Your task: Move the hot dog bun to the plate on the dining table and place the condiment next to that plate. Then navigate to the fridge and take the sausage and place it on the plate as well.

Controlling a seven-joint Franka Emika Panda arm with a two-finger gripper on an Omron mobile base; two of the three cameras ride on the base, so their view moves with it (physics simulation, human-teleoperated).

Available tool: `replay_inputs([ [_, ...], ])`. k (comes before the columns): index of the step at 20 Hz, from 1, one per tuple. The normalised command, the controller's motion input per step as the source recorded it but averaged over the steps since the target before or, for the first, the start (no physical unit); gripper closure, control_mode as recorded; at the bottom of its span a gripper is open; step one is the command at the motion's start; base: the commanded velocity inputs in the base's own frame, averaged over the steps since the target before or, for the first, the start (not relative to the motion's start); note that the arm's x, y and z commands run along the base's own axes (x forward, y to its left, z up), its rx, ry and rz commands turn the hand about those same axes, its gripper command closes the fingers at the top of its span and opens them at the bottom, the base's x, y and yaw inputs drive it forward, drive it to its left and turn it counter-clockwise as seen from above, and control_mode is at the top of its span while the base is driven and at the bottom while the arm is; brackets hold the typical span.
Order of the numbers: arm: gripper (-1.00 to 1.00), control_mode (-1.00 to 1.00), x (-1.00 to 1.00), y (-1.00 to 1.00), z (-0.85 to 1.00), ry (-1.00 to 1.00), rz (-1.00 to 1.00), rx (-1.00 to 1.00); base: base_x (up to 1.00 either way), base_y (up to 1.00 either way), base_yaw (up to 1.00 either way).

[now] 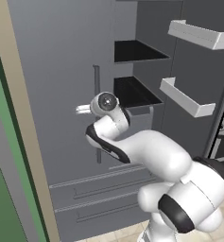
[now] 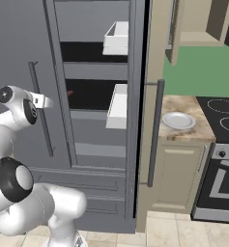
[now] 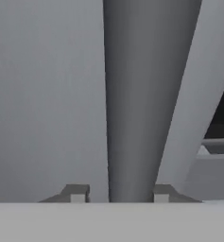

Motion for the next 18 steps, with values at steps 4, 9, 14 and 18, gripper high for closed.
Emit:
replay_inputs([
  [4,1.00,-1.00,-0.23,0.74,0.00,0.00,0.19,0.00,0.00,0.00,0.00],
  [9,1.00,-1.00,-0.69,0.73,0.00,0.00,0.17,0.00,0.00,0.00,0.00],
  [14,1.00,-1.00,-1.00,0.66,0.11,0.00,0.07,0.00,0.00,0.00,0.00],
  [18,1.00,-1.00,-1.00,0.74,0.28,0.03,0.01,0.00,0.00,0.00,0.00],
])
